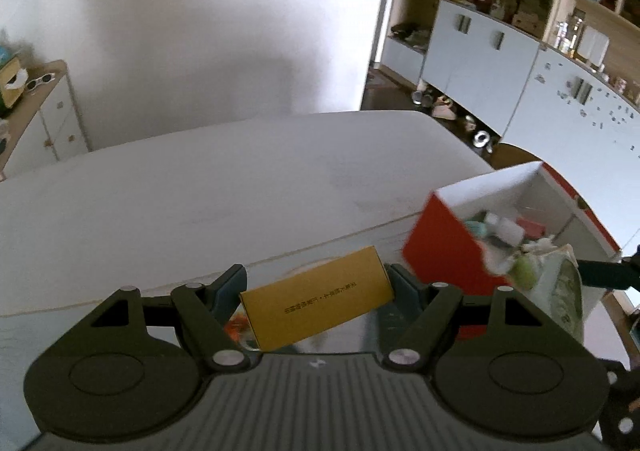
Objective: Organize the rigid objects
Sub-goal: 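Carry the yellow box and tape dispenser into the shoebox and open both grippers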
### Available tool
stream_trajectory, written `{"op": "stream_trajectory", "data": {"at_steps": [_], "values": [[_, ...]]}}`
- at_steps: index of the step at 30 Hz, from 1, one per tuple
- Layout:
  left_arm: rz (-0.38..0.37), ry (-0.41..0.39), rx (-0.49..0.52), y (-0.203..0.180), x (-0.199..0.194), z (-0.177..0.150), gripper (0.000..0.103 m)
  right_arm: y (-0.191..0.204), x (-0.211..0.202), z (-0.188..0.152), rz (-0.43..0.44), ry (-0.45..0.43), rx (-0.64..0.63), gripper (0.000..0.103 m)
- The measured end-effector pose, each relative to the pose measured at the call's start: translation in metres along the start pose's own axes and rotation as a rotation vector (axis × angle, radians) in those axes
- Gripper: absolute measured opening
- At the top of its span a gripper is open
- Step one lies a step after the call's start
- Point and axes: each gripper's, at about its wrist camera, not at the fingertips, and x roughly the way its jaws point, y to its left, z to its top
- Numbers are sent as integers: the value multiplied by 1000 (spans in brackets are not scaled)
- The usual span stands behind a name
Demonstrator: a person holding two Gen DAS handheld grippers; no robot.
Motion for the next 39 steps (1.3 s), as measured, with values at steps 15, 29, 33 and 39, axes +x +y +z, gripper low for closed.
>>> {"op": "stream_trajectory", "data": {"at_steps": [15,29,33,39], "values": [[-39,29,55,-120,18,3,77,-101,-25,-29,-44,22,-7,88],[-54,102,98,-208,65,15,77,-162,-15,-46,-43,73,-22,88],[-40,132,104,-224,85,20,77,-170,-6,-47,-39,88,-39,88],[-2,165,133,-239,114,26,77,-177,16,-41,-40,117,-72,88]]}}
